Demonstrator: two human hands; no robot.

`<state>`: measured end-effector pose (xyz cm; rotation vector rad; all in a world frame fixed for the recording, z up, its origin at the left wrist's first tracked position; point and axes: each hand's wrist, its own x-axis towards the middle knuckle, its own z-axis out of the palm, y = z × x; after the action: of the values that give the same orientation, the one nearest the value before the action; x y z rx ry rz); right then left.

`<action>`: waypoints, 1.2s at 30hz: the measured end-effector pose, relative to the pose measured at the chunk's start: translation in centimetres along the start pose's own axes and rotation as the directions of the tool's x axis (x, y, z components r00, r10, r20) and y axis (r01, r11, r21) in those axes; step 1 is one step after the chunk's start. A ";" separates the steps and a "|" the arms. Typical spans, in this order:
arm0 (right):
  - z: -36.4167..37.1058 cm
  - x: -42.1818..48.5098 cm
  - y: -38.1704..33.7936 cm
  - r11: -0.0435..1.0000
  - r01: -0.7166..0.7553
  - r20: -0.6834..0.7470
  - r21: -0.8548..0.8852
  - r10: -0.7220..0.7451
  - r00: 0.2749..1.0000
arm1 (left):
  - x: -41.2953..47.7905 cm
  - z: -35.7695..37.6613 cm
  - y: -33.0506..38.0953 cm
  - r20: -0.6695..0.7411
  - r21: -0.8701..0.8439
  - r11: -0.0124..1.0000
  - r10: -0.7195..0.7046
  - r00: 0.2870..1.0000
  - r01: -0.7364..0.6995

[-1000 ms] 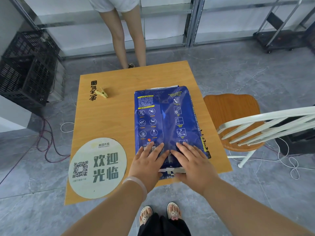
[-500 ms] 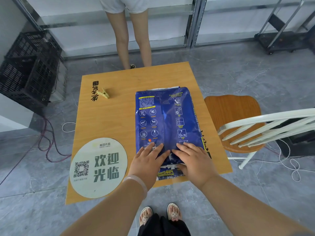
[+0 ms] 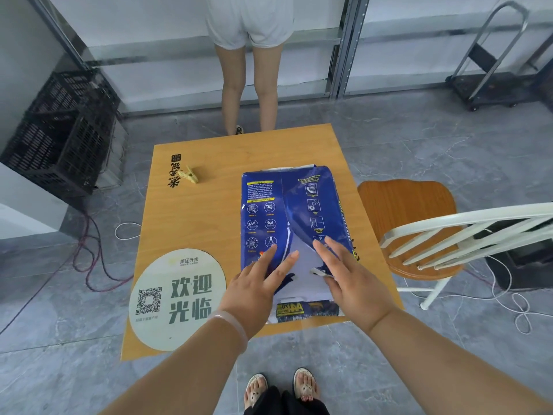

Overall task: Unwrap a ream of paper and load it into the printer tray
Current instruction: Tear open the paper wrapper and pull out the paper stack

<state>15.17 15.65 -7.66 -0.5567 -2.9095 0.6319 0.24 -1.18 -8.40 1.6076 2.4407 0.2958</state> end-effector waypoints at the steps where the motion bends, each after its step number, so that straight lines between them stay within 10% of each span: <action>1: -0.3 0.1 -0.1 1.000 0.021 -0.016 -0.016 -0.021 1.000 | 0.1 -0.1 -0.2 -0.032 0.012 1.000 0.003 0.999 -0.002; 26: -4.0 2.1 3.6 0.806 -0.551 -0.049 0.216 0.573 0.818 | 1.8 -4.3 -3.5 0.031 -0.418 0.680 -0.652 0.757 0.603; 36: -2.7 0.0 4.8 0.800 -0.594 -0.037 0.083 0.598 0.801 | 0.3 -2.8 -4.4 -0.077 0.090 0.877 -0.466 0.881 0.472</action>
<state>17.22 20.74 -7.19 -1.4854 -2.6096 0.7481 -4.52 -2.73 -6.99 0.9910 2.8255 0.1284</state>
